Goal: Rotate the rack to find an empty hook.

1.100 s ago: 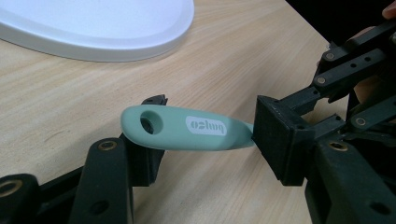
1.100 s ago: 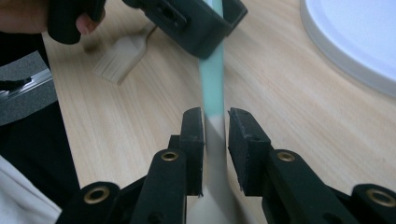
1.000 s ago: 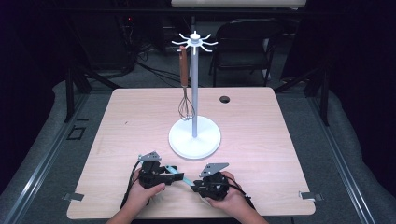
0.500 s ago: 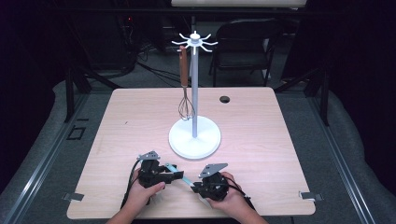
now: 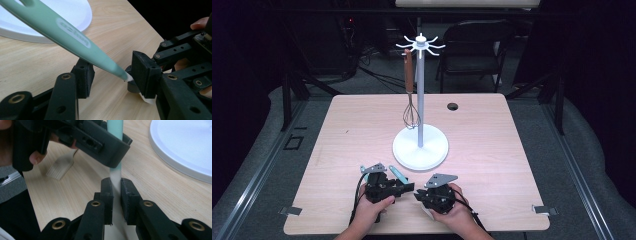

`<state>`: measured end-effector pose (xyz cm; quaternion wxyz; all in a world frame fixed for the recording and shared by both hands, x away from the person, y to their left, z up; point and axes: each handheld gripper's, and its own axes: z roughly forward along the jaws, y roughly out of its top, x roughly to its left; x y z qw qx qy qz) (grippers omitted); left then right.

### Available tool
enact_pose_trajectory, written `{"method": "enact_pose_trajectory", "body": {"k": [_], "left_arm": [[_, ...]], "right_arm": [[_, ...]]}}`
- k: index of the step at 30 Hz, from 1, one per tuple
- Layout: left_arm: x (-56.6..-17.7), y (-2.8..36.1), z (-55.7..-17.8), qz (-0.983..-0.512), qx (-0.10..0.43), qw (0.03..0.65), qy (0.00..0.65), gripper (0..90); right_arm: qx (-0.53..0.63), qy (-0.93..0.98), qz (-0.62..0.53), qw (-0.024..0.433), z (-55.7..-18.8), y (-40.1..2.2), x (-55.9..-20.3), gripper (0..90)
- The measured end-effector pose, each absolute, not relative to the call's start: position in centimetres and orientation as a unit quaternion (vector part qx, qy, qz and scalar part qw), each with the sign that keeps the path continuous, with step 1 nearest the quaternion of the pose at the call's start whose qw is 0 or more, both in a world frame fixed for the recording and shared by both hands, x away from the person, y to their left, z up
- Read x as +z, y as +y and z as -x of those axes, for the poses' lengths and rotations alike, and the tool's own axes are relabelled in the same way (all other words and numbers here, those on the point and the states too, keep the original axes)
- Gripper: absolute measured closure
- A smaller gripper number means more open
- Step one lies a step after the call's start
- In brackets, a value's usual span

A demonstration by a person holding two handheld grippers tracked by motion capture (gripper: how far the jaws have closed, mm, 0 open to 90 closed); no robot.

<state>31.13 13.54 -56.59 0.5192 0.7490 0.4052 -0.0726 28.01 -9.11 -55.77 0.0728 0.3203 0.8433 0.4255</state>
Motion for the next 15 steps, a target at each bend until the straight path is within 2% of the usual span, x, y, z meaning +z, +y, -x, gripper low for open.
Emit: {"method": "enact_pose_trajectory", "body": {"k": [8,15], "left_arm": [[-56.51,13.26,-30.92,-0.742,-0.066,0.525,0.412,62.2],[-56.50,13.27,-30.89,-0.739,-0.066,0.525,0.417,64.5]], "right_arm": [[0.440,0.829,-0.338,0.076,-27.97,-9.09,-55.67,81.0],[0.441,0.827,-0.339,0.078,-28.02,-8.98,-55.78,81.0]]}}
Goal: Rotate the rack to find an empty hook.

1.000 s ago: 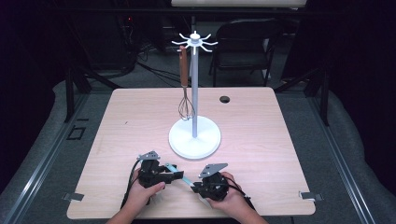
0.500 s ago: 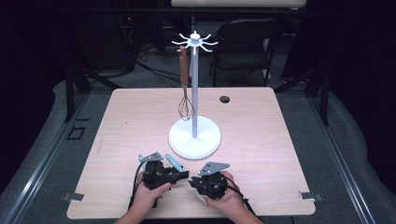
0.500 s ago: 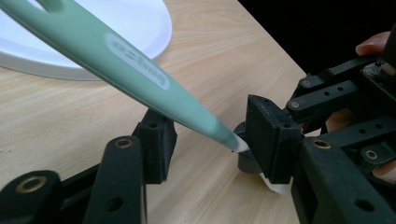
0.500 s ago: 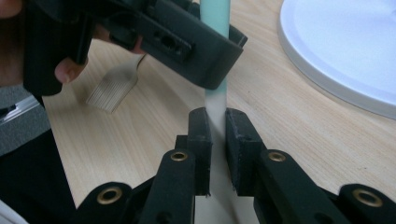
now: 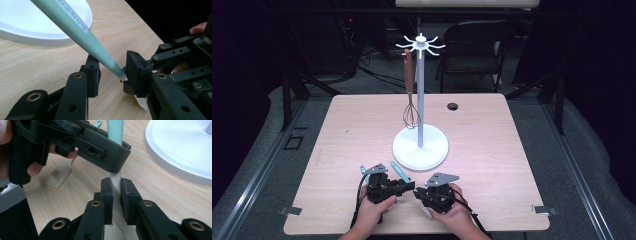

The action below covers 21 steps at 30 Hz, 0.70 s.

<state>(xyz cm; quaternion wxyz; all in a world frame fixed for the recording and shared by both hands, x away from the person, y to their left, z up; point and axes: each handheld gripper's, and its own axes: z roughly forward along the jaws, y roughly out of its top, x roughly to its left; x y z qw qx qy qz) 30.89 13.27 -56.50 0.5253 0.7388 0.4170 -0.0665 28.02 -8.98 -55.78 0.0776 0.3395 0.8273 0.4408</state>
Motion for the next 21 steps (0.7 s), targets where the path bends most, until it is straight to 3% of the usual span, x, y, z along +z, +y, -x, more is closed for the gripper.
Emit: {"method": "enact_pose_trajectory", "body": {"k": [14,21], "left_arm": [[-57.0,13.2,-31.3,-0.743,-0.059,0.516,0.421,68.7],[-57.5,13.5,-31.7,-0.736,-0.069,0.512,0.438,68.7]], "right_arm": [[0.433,0.828,-0.349,0.072,-28.4,-8.8,-56.2,80.6],[0.441,0.826,-0.344,0.070,-28.4,-10.4,-55.2,74.1]]}}
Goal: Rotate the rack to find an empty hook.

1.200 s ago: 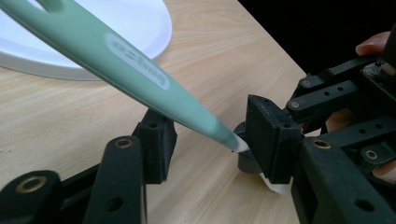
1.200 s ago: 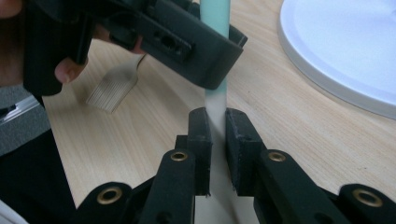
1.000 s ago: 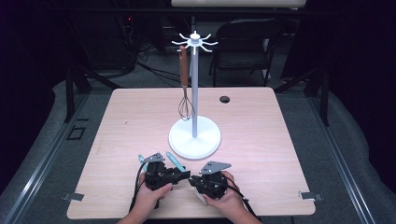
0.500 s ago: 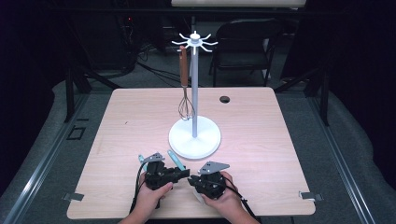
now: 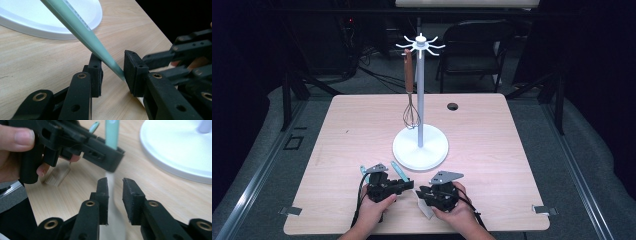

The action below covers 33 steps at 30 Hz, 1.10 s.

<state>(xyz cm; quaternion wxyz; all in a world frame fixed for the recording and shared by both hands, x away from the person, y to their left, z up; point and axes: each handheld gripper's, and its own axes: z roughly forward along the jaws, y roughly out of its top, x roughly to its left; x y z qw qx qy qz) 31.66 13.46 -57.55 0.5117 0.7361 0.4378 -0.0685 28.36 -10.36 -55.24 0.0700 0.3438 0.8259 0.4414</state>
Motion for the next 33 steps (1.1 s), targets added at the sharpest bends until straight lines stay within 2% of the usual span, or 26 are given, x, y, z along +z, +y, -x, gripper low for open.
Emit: {"method": "enact_pose_trajectory", "body": {"k": [7,10,15,23,33], "left_arm": [[-57.2,13.6,-31.8,-0.732,-0.077,0.518,0.436,69.8],[-56.6,13.7,-31.9,-0.730,-0.089,0.526,0.427,73.7],[-55.5,14.0,-32.1,-0.729,-0.095,0.534,0.417,79.2],[-54.8,14.0,-32.1,-0.716,-0.133,0.550,0.409,84.2],[-54.4,14.0,-32.3,-0.722,-0.139,0.543,0.405,84.5]], "right_arm": [[0.447,0.811,-0.369,0.083,-29.2,-12.8,-54.5,70.9],[0.434,0.809,-0.382,0.106,-29.8,-14.1,-54.5,70.9],[0.435,0.794,-0.411,0.107,-30.9,-16.1,-54.6,70.6],[0.434,0.791,-0.417,0.105,-31.1,-16.3,-54.8,69.9],[0.429,0.795,-0.417,0.105,-31.1,-16.4,-54.9,69.2]]}}
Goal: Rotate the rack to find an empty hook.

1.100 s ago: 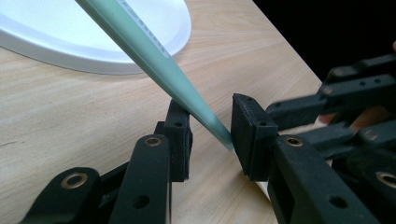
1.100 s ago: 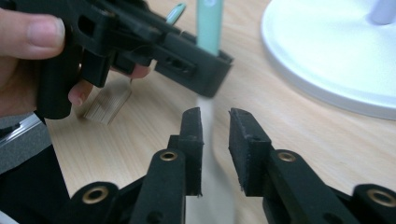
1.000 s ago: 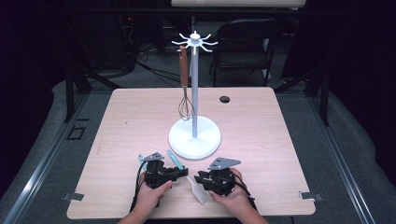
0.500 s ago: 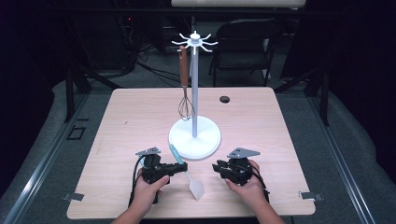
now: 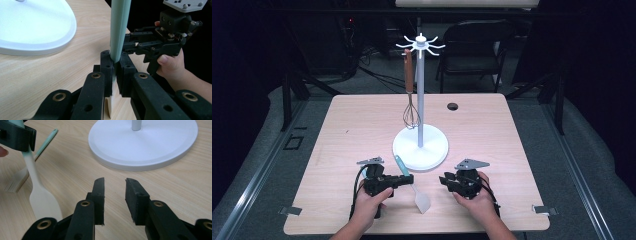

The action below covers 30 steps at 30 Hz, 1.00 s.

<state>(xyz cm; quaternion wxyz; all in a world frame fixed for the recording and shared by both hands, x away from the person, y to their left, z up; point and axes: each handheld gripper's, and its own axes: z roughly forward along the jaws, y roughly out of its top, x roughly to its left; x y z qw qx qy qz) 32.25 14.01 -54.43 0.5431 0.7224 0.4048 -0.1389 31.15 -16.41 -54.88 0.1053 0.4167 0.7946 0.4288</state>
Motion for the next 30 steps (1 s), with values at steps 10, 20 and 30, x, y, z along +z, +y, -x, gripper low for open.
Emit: {"method": "enact_pose_trajectory", "body": {"k": [10,20,30], "left_arm": [[-51.9,13.2,-32.9,-0.762,-0.112,0.519,0.370,84.5],[-47.7,12.9,-34.2,-0.801,-0.077,0.499,0.321,84.5],[-43.4,12.5,-36.0,-0.824,-0.045,0.485,0.289,84.5]], "right_arm": [[0.434,0.790,-0.420,0.107,-31.2,-16.7,-54.9,68.7],[0.435,0.788,-0.422,0.110,-31.2,-16.9,-54.8,67.8],[0.438,0.785,-0.422,0.116,-31.3,-17.2,-54.9,63.8]]}}
